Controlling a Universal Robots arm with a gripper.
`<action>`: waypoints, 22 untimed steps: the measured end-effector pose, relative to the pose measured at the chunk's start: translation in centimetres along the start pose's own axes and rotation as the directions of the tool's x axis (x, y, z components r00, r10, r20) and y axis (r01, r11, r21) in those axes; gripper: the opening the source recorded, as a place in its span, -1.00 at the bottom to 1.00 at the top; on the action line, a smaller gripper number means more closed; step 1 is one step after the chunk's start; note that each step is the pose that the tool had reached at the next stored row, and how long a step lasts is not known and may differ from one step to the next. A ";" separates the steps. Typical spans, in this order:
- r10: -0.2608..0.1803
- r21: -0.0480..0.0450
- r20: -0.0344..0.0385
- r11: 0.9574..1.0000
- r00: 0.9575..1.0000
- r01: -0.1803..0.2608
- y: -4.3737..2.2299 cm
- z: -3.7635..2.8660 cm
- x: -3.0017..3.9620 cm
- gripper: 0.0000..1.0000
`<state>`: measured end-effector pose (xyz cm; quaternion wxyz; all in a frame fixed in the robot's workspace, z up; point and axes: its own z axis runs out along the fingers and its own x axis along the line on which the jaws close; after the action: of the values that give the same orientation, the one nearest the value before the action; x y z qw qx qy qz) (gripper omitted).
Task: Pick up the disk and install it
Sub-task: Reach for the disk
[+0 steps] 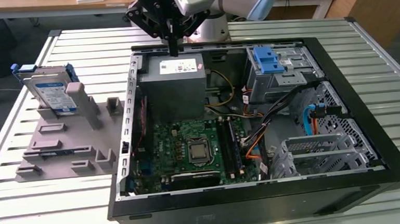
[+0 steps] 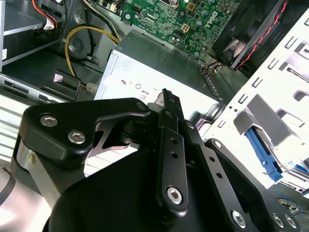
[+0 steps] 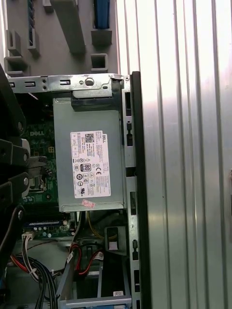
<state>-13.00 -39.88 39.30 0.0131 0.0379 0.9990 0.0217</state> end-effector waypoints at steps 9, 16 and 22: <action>0.000 0.000 0.000 1.000 1.000 0.000 0.01 0.01 0.23 -0.78; 0.000 0.000 0.000 1.000 1.000 0.000 0.05 0.01 0.43 -0.78; 0.000 0.000 0.000 1.000 1.000 0.000 0.08 0.01 0.70 -0.78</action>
<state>-13.68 -39.75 39.28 0.0131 0.0379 0.9990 0.0217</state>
